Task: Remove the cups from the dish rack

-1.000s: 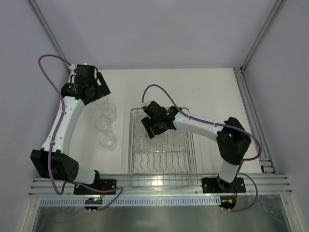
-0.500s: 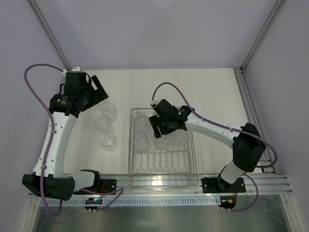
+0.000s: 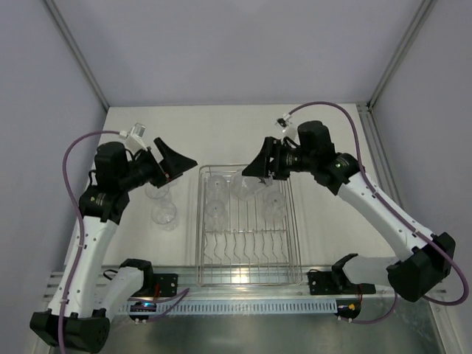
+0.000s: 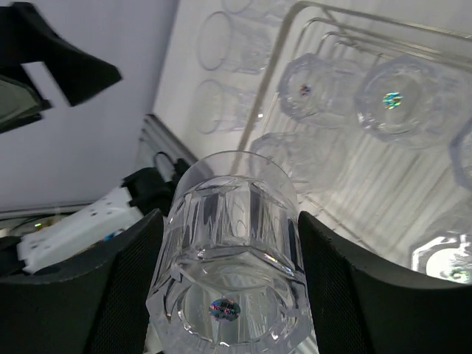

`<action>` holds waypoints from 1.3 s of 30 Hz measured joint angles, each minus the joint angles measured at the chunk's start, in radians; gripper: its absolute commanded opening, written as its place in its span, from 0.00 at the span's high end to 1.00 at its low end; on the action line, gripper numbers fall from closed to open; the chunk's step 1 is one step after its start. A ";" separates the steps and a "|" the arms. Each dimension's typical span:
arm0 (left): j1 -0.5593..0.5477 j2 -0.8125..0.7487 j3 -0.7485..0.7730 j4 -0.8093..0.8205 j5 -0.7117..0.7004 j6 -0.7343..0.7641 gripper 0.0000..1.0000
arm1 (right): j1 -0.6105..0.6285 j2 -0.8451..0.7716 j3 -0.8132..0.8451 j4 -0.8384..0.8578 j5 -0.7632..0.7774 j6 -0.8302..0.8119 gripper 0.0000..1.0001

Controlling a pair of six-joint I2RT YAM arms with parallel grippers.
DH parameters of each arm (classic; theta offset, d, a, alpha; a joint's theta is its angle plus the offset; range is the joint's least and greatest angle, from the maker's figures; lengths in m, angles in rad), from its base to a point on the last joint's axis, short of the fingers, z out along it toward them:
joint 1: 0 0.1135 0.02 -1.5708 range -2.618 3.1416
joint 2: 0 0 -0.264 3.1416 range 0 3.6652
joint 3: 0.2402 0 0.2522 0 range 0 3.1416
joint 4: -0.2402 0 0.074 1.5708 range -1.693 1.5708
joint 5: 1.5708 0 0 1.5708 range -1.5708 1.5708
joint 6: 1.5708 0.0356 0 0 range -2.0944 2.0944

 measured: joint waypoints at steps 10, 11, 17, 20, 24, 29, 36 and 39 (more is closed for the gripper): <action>-0.062 -0.211 -0.298 0.596 0.324 -0.324 0.05 | -0.072 -0.069 -0.283 0.476 -0.326 0.430 0.96; -0.081 -0.215 -0.299 0.634 0.337 -0.341 0.05 | -0.074 -0.069 -0.296 0.522 -0.339 0.467 0.96; -0.214 -0.207 -0.300 0.715 0.360 -0.354 0.04 | -0.084 -0.055 -0.324 0.748 -0.375 0.629 0.96; -0.279 -0.185 -0.300 0.691 0.336 -0.317 0.04 | -0.085 -0.041 -0.324 0.814 -0.380 0.677 0.96; -0.329 -0.143 -0.299 0.650 0.283 -0.279 0.04 | -0.087 -0.036 -0.324 0.845 -0.385 0.710 0.96; -0.363 -0.081 -0.269 0.619 0.224 -0.246 0.05 | -0.077 -0.037 -0.327 0.845 -0.377 0.711 0.96; -0.415 -0.021 -0.227 0.638 0.172 -0.235 0.16 | 0.001 -0.028 -0.337 0.848 -0.338 0.712 0.96; -0.430 -0.015 -0.226 0.639 0.157 -0.237 0.33 | 0.025 -0.008 -0.337 0.865 -0.322 0.720 0.96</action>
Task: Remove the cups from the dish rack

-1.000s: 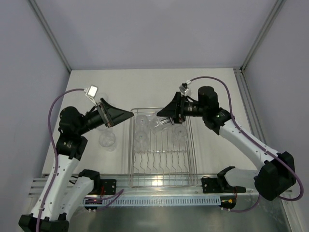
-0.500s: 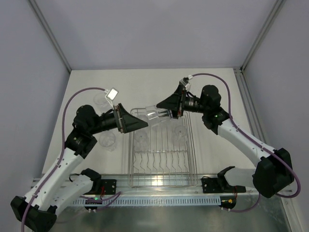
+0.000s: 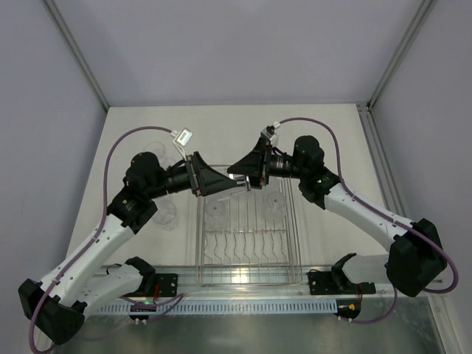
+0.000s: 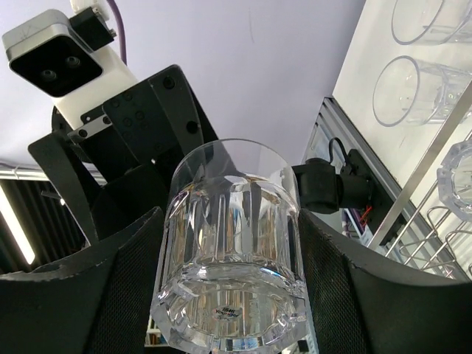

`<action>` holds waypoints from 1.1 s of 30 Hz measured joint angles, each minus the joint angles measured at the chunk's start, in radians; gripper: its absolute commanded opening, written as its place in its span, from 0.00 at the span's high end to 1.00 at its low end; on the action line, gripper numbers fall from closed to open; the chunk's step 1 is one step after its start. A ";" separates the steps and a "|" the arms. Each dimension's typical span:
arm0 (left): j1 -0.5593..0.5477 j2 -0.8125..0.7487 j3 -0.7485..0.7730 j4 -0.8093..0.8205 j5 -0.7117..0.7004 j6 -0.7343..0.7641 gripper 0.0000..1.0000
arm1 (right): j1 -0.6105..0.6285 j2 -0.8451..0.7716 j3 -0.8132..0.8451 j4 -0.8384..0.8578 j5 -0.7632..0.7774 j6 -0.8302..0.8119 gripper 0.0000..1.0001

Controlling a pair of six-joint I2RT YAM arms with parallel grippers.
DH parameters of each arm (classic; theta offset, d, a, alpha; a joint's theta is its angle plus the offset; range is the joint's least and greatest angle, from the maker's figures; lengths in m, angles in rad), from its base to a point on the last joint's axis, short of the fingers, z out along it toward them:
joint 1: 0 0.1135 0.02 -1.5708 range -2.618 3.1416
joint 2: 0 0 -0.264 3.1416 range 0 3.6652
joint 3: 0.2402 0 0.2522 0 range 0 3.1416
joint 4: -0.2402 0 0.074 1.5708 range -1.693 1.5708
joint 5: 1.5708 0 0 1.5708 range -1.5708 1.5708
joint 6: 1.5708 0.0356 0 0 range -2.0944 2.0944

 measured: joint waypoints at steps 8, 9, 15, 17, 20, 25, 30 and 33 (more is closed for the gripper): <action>-0.009 -0.017 0.002 -0.030 -0.037 0.007 1.00 | 0.000 0.019 0.009 0.039 0.043 0.025 0.57; -0.014 -0.032 0.002 -0.040 -0.047 0.015 1.00 | 0.000 0.020 0.009 0.039 0.044 0.029 0.50; -0.014 -0.071 0.039 -0.176 -0.136 0.085 1.00 | -0.002 0.018 0.027 -0.029 0.071 -0.004 0.00; -0.014 -0.071 0.093 -0.297 -0.246 0.136 1.00 | -0.007 0.016 0.069 -0.142 0.095 -0.075 0.00; -0.014 -0.036 0.282 -0.595 -0.546 0.219 1.00 | -0.010 0.013 0.183 -0.380 0.171 -0.237 0.00; -0.005 0.059 0.450 -0.910 -0.983 0.270 1.00 | -0.006 0.014 0.399 -0.743 0.322 -0.532 0.00; 0.064 0.126 0.383 -1.115 -1.188 0.266 1.00 | 0.080 0.028 0.424 -0.949 0.428 -0.712 0.00; 0.183 0.116 0.283 -1.165 -1.214 0.266 1.00 | 0.183 0.068 0.422 -1.030 0.496 -0.769 0.00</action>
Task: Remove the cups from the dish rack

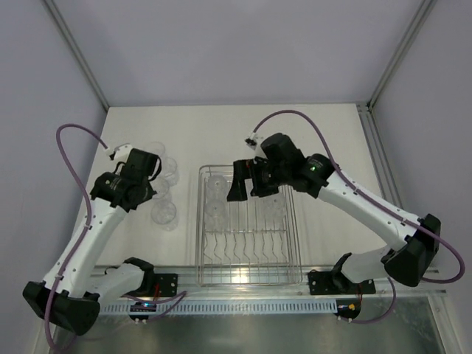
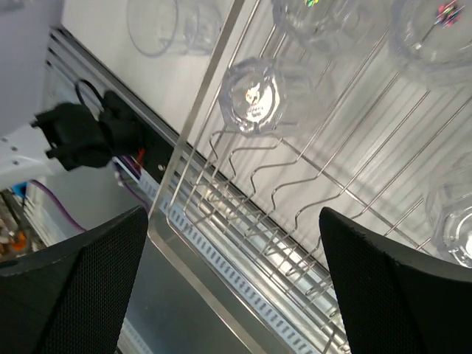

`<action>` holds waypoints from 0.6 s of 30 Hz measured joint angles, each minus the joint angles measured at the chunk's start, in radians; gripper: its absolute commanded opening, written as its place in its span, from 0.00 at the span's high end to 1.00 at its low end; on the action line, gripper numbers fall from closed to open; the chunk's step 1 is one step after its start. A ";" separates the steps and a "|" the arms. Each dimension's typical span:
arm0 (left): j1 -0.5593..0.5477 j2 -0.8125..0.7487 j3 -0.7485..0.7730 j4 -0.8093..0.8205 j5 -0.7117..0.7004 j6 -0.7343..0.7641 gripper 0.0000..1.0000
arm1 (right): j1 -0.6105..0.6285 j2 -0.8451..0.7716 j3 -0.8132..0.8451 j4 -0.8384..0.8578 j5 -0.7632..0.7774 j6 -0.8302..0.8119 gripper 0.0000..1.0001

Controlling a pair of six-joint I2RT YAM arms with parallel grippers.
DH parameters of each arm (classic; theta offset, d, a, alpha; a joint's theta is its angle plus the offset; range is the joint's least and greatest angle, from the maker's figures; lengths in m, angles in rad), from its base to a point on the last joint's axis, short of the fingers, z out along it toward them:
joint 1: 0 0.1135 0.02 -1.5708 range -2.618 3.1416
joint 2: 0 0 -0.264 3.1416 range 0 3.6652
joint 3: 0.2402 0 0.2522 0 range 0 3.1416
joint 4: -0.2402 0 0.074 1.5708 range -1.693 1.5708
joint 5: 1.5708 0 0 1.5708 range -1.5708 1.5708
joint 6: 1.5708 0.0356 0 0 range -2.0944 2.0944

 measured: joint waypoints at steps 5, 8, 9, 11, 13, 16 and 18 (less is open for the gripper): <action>0.125 -0.062 -0.112 -0.029 0.002 0.003 1.00 | 0.149 0.072 0.000 -0.072 0.094 -0.050 0.00; 0.149 -0.071 -0.123 -0.018 0.019 0.012 1.00 | 0.201 0.119 0.006 -0.098 0.146 -0.065 0.00; 0.159 -0.068 -0.130 -0.002 0.031 0.019 1.00 | 0.217 0.140 0.014 -0.106 0.166 -0.072 0.00; 0.179 -0.049 -0.150 0.029 0.067 0.029 1.00 | 0.243 0.182 0.029 -0.114 0.204 -0.084 0.00; 0.189 -0.024 -0.180 0.072 0.101 0.035 1.00 | 0.259 0.219 0.047 -0.126 0.247 -0.096 0.00; 0.192 0.010 -0.211 0.117 0.143 0.045 0.99 | 0.274 0.264 0.074 -0.131 0.302 -0.114 0.00; 0.196 0.043 -0.213 0.143 0.159 0.049 1.00 | 0.277 0.287 0.088 -0.132 0.323 -0.127 0.00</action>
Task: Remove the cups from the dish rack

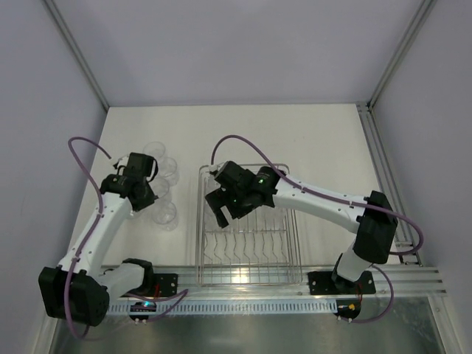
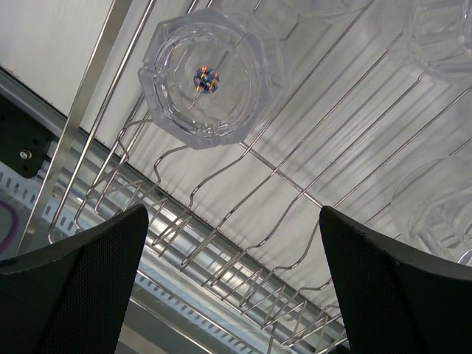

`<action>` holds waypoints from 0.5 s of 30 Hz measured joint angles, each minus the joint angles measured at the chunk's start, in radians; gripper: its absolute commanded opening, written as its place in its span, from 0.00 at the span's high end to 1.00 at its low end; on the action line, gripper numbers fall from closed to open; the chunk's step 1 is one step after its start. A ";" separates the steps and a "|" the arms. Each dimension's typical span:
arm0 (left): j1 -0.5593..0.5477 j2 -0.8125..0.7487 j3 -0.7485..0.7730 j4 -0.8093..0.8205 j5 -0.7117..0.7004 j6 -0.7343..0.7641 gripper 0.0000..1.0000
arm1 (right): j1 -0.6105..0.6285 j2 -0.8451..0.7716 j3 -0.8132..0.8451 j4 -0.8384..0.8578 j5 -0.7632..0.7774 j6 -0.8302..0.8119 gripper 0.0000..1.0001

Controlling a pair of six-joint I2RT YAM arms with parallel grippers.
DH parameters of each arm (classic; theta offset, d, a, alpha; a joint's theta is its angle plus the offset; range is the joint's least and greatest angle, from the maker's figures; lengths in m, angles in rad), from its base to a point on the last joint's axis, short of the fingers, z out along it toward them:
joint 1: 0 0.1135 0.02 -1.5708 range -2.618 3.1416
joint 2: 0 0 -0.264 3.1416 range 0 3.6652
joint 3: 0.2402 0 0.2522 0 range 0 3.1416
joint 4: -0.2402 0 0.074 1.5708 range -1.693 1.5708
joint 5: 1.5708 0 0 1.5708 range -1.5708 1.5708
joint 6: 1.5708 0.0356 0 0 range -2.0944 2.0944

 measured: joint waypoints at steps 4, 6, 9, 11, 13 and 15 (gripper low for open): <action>0.006 0.066 0.000 0.053 0.011 0.003 1.00 | 0.006 0.041 0.013 0.007 0.021 -0.025 0.00; 0.007 0.095 0.000 0.074 0.016 0.003 1.00 | 0.007 0.059 0.016 0.009 0.025 -0.036 0.00; 0.007 0.129 0.000 0.104 0.018 0.003 1.00 | 0.010 0.091 0.029 0.021 0.029 -0.056 0.00; 0.007 0.151 0.000 0.122 0.019 0.002 0.98 | 0.013 0.111 0.038 0.026 0.030 -0.072 0.00; 0.007 0.166 -0.002 0.138 0.019 0.002 0.94 | 0.016 0.132 0.051 0.034 0.029 -0.089 0.00; 0.008 0.181 -0.005 0.153 0.020 0.002 0.92 | 0.017 0.149 0.064 0.046 0.024 -0.103 0.00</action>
